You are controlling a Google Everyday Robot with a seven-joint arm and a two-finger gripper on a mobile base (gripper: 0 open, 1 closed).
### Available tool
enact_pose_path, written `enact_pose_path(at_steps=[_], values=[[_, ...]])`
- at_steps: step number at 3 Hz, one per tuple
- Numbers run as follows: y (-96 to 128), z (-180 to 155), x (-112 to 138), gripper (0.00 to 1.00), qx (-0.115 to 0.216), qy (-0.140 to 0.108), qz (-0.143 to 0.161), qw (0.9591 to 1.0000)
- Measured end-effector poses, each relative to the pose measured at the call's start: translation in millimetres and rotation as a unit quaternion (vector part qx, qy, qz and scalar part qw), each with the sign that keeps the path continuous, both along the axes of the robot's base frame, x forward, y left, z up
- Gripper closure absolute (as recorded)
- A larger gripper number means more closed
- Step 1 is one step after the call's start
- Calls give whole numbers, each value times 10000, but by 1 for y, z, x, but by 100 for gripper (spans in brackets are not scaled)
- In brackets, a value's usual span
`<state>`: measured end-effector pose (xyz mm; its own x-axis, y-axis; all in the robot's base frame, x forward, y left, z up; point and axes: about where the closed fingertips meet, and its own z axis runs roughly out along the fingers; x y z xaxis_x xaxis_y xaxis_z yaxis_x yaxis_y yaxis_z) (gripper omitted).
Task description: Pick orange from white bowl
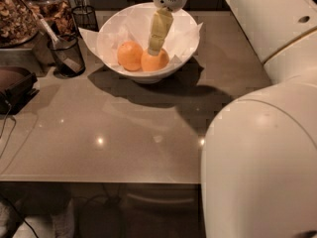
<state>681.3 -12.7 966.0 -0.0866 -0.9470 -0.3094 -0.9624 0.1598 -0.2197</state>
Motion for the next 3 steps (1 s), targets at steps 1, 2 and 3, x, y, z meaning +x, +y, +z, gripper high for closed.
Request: enact_pose_path(at_steps=[1, 2, 3], values=[[8, -15, 7, 27, 90, 189, 34, 9998], [11, -28, 12, 30, 146, 355, 14, 9993], [12, -38, 15, 30, 191, 488, -16, 9986]])
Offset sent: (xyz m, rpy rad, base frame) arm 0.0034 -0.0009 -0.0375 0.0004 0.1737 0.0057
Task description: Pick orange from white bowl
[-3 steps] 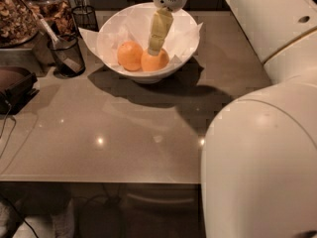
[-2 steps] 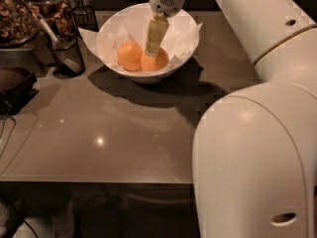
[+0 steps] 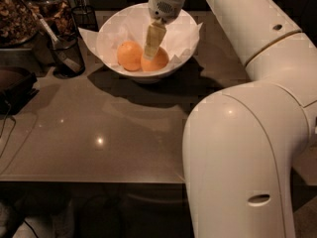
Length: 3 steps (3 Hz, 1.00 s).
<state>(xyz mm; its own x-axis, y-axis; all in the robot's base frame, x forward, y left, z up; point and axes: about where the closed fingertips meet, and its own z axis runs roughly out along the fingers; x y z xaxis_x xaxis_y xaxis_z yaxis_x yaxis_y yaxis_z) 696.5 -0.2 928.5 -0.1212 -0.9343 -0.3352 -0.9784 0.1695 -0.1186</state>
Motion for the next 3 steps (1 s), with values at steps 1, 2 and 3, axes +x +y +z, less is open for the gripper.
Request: enact_pose_path(at_steps=[1, 2, 3], values=[[1, -5, 2, 30, 30, 65, -20, 10000], [2, -7, 4, 30, 47, 99, -33, 9999], [2, -7, 4, 17, 48, 98, -35, 9999]])
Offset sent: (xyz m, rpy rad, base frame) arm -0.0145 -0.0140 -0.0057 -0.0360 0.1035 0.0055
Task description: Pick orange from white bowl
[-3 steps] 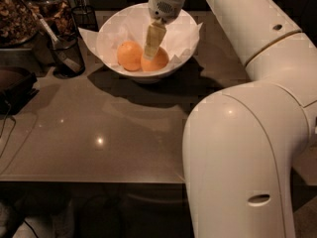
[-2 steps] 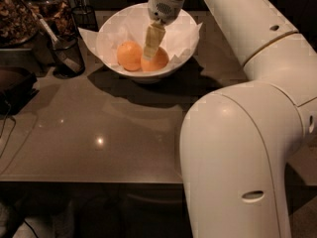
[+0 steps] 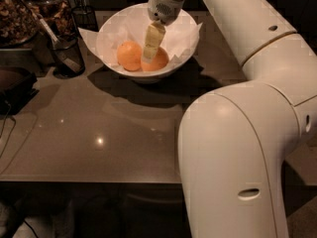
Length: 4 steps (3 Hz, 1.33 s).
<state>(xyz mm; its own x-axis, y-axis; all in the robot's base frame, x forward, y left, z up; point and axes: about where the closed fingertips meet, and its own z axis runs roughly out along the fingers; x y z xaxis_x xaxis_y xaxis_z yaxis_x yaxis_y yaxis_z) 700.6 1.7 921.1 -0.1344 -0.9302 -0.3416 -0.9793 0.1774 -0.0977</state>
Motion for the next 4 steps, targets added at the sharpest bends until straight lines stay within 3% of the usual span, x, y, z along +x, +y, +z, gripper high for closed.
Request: enact_pose_path(at_steps=[2, 3, 4], values=[[-61, -26, 3, 20, 114, -15, -1011, 9948], [-73, -37, -1, 18, 94, 46, -1142, 9934], [-73, -37, -1, 0, 94, 46, -1142, 9934]])
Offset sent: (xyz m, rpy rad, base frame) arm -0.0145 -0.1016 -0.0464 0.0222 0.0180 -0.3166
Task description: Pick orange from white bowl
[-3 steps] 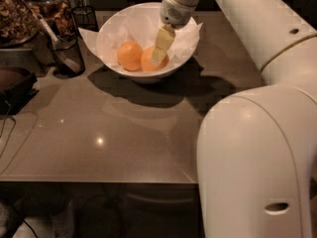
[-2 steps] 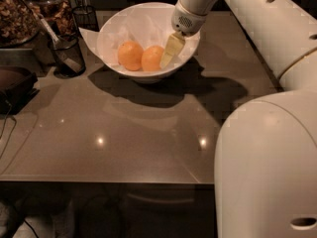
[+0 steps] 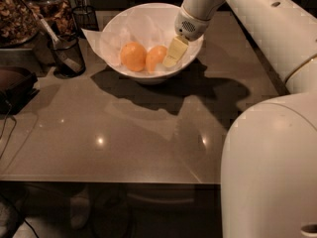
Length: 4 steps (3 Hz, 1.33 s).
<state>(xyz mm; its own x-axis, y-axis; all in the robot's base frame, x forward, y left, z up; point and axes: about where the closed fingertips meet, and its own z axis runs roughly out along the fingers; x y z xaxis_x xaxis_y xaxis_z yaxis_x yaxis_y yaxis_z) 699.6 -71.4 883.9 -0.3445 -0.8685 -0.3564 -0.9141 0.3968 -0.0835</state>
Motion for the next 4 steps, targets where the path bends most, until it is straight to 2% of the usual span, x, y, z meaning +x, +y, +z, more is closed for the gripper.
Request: enact_pose_path(at_steps=[4], values=[[1, 6, -5, 0, -48, -67, 200, 9998]])
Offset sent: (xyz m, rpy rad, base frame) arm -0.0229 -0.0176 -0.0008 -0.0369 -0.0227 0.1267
